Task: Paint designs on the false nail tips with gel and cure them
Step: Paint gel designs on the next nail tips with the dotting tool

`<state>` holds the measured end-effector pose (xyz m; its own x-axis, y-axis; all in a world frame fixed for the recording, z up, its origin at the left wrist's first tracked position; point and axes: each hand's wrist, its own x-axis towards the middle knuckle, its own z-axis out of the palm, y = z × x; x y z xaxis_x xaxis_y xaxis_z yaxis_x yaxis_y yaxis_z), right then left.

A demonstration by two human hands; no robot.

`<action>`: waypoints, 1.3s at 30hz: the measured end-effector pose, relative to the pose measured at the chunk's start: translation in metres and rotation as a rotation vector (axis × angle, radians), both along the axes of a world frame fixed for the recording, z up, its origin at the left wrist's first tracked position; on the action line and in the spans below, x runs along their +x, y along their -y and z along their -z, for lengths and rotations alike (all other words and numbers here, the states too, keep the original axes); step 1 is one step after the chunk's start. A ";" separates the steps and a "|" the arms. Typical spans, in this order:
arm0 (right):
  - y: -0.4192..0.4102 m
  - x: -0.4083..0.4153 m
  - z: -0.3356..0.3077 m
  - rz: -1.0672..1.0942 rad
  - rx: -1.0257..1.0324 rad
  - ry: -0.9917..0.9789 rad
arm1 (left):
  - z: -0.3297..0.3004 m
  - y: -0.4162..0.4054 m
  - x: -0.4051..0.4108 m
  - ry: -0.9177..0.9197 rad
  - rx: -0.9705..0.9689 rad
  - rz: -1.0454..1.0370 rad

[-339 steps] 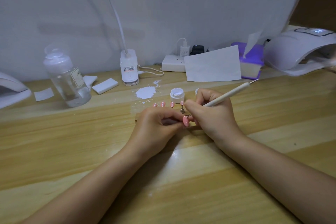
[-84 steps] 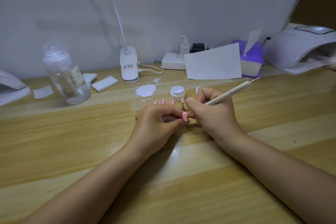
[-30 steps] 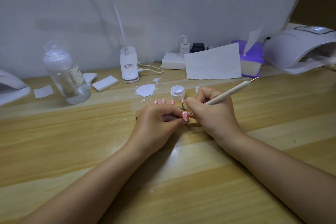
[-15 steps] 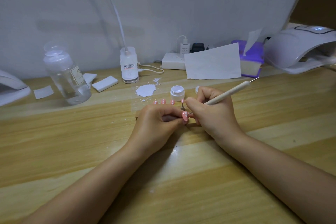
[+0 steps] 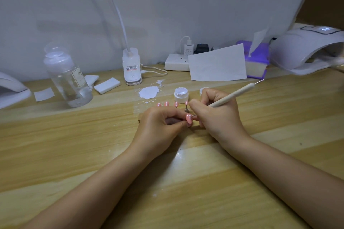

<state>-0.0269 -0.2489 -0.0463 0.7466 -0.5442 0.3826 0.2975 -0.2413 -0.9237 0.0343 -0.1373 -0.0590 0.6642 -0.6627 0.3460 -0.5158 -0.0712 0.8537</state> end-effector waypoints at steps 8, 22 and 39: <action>0.001 0.001 0.001 0.008 0.004 -0.003 | -0.001 0.000 -0.001 -0.012 0.009 0.003; 0.002 0.001 0.003 0.028 0.006 -0.001 | -0.001 0.000 0.000 0.005 0.009 0.012; 0.023 0.010 -0.014 0.181 0.119 0.011 | -0.002 -0.001 -0.001 -0.065 -0.010 0.005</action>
